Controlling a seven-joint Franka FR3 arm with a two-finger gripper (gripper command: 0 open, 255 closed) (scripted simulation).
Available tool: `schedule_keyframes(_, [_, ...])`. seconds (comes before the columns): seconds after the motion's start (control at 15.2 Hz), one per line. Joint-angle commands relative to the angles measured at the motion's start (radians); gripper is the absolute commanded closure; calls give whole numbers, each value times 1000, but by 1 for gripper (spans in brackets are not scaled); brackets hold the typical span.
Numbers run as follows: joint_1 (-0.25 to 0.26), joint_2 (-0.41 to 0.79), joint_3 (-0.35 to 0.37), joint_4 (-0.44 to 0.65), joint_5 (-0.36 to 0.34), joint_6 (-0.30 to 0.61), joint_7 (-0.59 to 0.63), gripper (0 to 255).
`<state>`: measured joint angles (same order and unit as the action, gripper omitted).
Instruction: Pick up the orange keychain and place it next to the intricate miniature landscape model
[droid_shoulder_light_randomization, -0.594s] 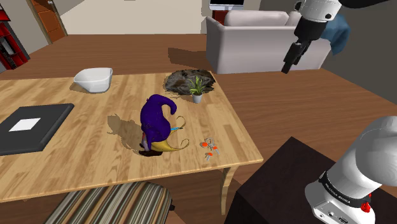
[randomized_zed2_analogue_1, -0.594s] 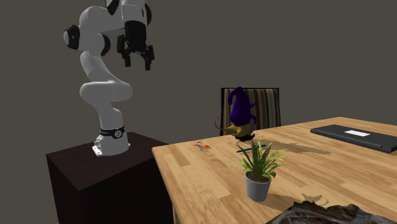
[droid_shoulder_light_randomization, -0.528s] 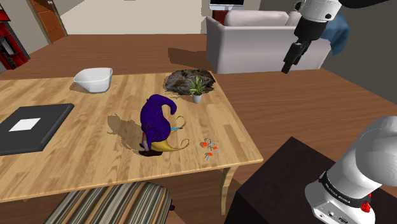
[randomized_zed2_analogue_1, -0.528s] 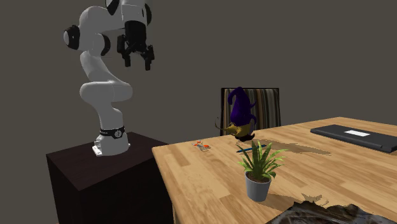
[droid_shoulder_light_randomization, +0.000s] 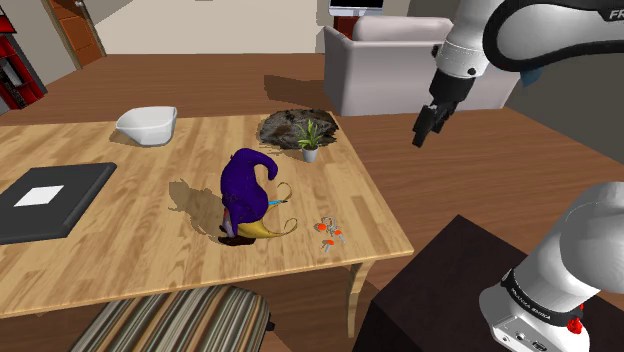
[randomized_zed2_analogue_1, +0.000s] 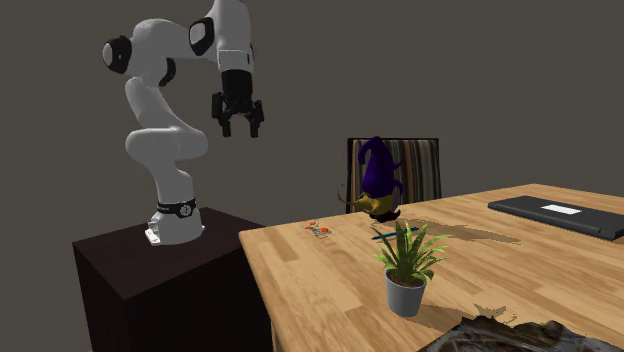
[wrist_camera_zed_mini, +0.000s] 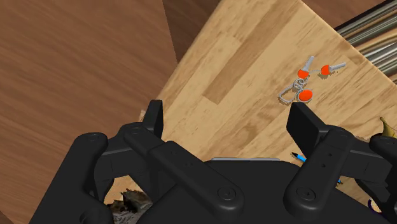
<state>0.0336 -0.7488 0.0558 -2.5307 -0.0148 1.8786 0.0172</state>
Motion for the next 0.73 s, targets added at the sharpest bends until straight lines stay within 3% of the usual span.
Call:
schedule_keyframes(0.0, [7,29,25,-36,19,62,42,0])
schedule_keyframes(0.66, [44,280,171,-114,99,382,257,0])
